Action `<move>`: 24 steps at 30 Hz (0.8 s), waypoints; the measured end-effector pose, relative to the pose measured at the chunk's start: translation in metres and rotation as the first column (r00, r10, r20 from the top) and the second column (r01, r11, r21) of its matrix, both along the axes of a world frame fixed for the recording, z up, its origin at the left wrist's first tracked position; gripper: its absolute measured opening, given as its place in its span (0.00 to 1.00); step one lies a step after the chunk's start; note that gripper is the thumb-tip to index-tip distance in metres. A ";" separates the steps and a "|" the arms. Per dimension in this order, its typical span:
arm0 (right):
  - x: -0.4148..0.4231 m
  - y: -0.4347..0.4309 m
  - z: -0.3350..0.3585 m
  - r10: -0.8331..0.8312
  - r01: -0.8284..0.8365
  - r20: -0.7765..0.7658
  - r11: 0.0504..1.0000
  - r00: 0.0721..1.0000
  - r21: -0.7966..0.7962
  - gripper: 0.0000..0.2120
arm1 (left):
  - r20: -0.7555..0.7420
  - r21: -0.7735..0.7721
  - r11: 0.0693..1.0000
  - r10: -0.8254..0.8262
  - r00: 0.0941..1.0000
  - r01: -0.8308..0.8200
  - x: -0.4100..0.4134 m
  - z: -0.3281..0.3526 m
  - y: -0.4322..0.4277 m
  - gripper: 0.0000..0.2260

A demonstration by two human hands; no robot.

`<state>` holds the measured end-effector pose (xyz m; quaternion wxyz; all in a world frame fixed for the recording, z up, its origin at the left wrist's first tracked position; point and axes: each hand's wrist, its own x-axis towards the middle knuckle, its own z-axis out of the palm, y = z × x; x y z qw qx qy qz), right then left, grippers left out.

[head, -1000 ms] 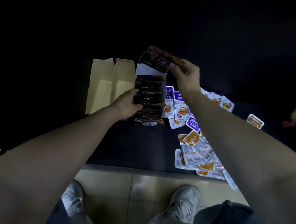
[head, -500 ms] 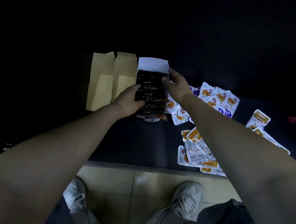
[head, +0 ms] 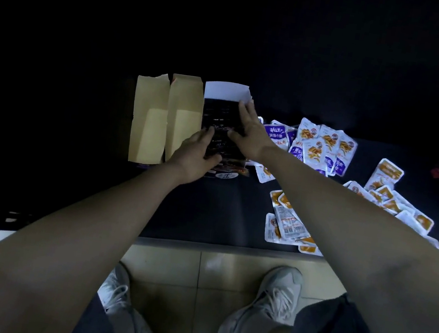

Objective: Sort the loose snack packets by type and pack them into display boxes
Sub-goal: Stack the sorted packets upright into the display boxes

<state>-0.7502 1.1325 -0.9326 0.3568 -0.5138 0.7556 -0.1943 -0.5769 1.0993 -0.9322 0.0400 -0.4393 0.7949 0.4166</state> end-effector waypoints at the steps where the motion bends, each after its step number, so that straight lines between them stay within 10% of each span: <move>1: -0.001 -0.003 0.001 -0.005 0.005 0.026 1.000 1.000 0.009 0.37 | -0.004 -0.015 1.000 0.002 1.000 -0.002 0.001 -0.002 -0.001 0.33; 12: -0.039 0.072 0.014 -0.247 0.256 0.094 0.961 0.964 -0.103 0.20 | -0.308 -0.576 0.813 -0.123 0.943 -0.082 -0.028 0.034 0.037 0.09; 24: -0.098 0.203 -0.027 -0.289 0.322 -0.147 0.894 0.946 0.312 0.21 | 0.040 -0.105 0.918 -0.381 0.924 0.383 -0.098 -0.021 0.117 0.13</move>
